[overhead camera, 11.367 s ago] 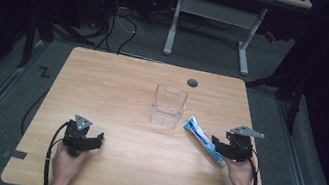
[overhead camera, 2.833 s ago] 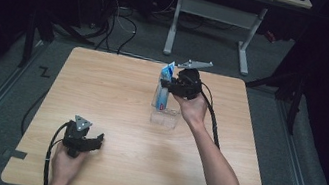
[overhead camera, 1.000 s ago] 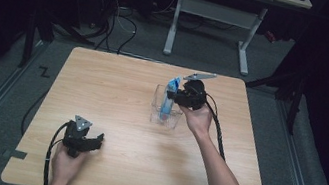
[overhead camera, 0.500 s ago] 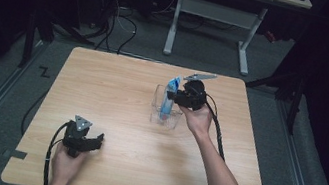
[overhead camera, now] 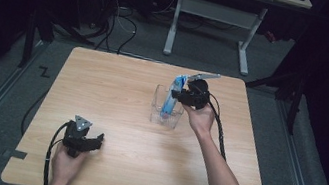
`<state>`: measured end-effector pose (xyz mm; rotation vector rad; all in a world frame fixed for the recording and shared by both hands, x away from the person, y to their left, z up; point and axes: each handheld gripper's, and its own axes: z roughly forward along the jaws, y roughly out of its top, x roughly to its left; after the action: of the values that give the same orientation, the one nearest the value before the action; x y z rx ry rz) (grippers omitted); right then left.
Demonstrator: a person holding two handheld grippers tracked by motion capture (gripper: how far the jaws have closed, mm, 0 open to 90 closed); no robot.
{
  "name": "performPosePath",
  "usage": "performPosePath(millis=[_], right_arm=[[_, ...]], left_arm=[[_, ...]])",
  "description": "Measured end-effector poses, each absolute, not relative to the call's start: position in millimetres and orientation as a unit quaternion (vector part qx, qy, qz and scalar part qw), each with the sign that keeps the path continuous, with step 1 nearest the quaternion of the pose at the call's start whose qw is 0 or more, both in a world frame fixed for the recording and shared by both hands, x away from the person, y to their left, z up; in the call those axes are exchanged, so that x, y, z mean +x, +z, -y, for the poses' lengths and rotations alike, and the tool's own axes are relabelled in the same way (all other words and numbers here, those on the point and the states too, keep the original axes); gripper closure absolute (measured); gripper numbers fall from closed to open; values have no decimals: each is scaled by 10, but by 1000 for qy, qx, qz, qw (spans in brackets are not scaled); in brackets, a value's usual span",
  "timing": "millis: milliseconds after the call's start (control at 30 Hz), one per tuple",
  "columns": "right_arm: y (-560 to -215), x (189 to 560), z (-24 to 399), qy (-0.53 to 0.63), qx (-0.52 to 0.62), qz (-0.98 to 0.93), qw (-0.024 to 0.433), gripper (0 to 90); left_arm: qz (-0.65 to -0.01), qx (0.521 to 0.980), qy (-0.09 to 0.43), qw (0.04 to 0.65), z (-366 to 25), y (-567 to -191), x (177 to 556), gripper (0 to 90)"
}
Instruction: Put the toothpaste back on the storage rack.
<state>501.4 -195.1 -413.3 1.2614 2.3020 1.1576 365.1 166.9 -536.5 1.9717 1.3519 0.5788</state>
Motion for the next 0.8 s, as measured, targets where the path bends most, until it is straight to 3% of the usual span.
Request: performPosePath(millis=[267,800], right_arm=[[-4164,5043,1993,393,449,-789,146,649],[-4123,4975,2041,381,445,-795,157,521]], left_arm=[[-518,755,222,334,-1669,-5365,3651,230],[-518,755,222,334,-1668,-5365,3651,230]])
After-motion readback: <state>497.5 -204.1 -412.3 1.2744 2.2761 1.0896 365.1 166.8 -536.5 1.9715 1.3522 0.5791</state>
